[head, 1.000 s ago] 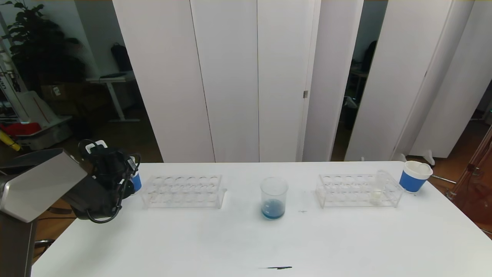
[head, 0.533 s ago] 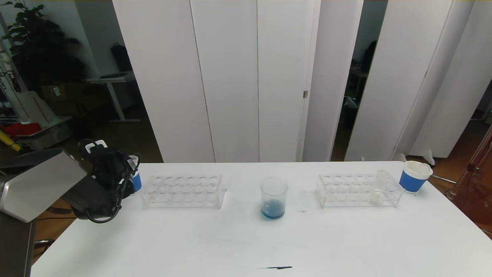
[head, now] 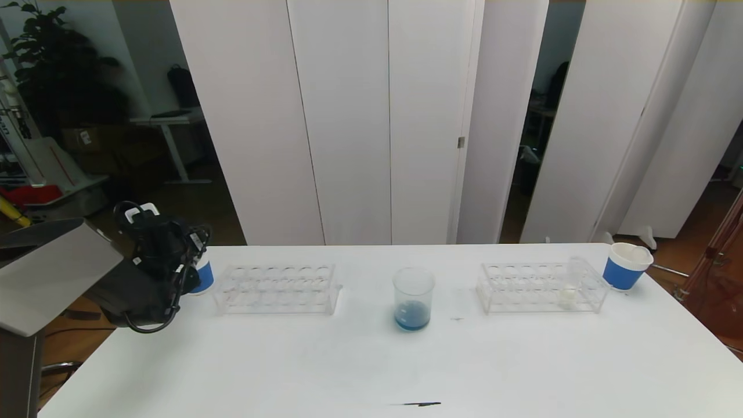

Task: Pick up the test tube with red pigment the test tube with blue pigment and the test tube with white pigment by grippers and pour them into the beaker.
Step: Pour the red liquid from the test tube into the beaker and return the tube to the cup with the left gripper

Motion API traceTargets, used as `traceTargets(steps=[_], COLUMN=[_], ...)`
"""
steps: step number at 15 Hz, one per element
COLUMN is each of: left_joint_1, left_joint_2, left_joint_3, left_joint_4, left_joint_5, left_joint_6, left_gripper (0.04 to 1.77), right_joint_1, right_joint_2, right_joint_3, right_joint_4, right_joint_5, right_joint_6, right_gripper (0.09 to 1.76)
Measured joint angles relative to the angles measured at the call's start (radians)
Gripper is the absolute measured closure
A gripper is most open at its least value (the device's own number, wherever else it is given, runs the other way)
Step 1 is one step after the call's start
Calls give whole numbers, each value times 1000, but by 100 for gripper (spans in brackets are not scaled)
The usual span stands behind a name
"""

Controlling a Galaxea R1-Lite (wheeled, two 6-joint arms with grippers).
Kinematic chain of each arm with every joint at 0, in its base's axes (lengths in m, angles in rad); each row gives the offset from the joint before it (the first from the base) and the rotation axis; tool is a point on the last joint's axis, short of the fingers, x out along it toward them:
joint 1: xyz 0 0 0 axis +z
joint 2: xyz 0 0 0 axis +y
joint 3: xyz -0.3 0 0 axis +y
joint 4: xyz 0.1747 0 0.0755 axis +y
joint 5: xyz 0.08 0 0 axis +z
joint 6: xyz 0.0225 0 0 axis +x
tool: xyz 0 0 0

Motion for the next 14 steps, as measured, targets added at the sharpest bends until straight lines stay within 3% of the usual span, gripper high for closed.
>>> traceTargets(steps=[8, 14], left_joint_1=[1, -13], left_joint_2=[-27, -214], left_joint_3=[-6, 27], left_joint_4=[3, 29], left_joint_5=[-2, -2], left_joint_6=[24, 131], left_gripper=[8, 8], right_joint_1=[0, 0], right_joint_2=[0, 0], right_joint_3=[0, 0], right_joint_4=[0, 0], right_joint_5=[0, 0], right_joint_6=[0, 0], right_gripper=[10, 10])
